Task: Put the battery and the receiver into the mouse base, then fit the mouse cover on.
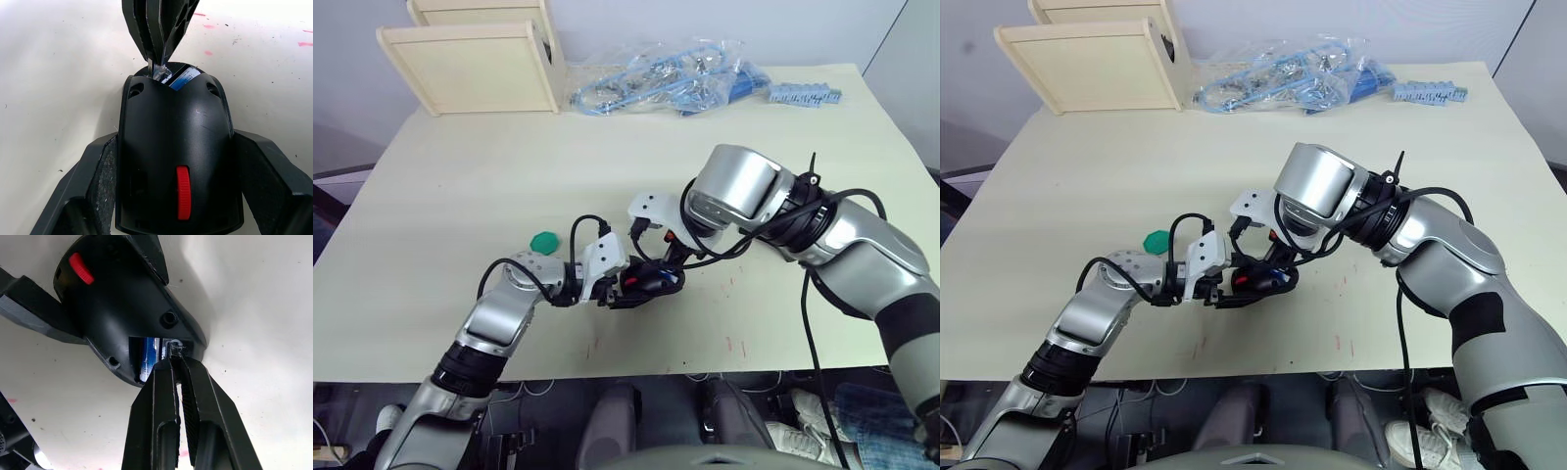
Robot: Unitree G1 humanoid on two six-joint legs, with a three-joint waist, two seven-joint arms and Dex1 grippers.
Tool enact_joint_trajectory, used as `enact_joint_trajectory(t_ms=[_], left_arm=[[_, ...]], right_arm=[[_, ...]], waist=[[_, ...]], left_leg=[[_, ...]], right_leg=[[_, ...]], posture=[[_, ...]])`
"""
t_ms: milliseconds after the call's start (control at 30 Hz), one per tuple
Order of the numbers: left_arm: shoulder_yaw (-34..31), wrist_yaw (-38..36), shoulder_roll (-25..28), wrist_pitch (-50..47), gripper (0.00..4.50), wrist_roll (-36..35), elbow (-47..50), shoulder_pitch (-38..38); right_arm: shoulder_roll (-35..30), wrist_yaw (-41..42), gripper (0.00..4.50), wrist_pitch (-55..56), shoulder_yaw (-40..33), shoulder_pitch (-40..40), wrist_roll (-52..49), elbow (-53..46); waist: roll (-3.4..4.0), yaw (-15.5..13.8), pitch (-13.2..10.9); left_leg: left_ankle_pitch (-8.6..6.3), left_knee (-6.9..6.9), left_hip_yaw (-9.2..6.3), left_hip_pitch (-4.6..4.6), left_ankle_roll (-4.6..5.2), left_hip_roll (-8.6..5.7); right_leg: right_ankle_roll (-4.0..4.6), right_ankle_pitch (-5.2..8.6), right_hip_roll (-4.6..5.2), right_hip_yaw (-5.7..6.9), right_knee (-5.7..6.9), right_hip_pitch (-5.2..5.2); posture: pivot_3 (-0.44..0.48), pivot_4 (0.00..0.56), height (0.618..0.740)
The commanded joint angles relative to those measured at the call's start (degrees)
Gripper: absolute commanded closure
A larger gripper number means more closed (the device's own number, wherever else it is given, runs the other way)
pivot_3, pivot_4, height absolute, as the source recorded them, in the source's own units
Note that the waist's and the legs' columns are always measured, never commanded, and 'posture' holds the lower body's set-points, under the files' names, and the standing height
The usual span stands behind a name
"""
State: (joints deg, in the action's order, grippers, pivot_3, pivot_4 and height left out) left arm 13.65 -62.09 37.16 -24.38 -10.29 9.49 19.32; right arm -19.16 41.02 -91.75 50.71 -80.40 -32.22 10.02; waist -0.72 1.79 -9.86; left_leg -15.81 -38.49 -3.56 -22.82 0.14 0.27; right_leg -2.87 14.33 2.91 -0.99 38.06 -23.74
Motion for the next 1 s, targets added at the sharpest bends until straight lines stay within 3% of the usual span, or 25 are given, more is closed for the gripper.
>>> enact_joint_trajectory(t_ms=[33, 533, 1000], left_arm=[[1.8, -0.4, 0.0, -0.3, 1.54, 0.0, 0.9, -1.2], [1.9, -0.1, -0.4, -0.2, 1.54, 0.2, 0.4, -1.1], [2.1, 0.3, -0.7, 0.0, 1.54, 0.3, 0.7, -1.4]], right_arm=[[-0.1, 0.6, 4.5, 0.5, -1.3, 0.0, 0.6, -1.2], [1.0, 1.1, 4.5, 0.6, -1.3, 1.0, 1.8, -1.5], [0.4, 2.6, 4.5, 2.4, 3.0, 1.5, 4.0, -3.2]], waist=[[0.0, 0.0, 0.0], [0.01, 0.0, 0.0], [0.03, 0.2, 0.0]], left_leg=[[0.0, 0.0, 0.0, 0.0, 0.0, 0.0], [0.0, 0.0, -0.02, 0.02, 0.0, -0.01], [0.0, -0.01, -0.05, 0.12, 0.0, -0.02]], right_leg=[[0.0, 0.0, 0.0, 0.0, 0.0, 0.0], [0.0, 0.0, 0.0, 0.0, 0.01, 0.01], [0.0, 0.0, 0.01, -0.03, 0.11, 0.04]], posture=[[0.0, 0.15, 0.74], [0.0, 0.15, 0.74], [0.0, 0.15, 0.74]])
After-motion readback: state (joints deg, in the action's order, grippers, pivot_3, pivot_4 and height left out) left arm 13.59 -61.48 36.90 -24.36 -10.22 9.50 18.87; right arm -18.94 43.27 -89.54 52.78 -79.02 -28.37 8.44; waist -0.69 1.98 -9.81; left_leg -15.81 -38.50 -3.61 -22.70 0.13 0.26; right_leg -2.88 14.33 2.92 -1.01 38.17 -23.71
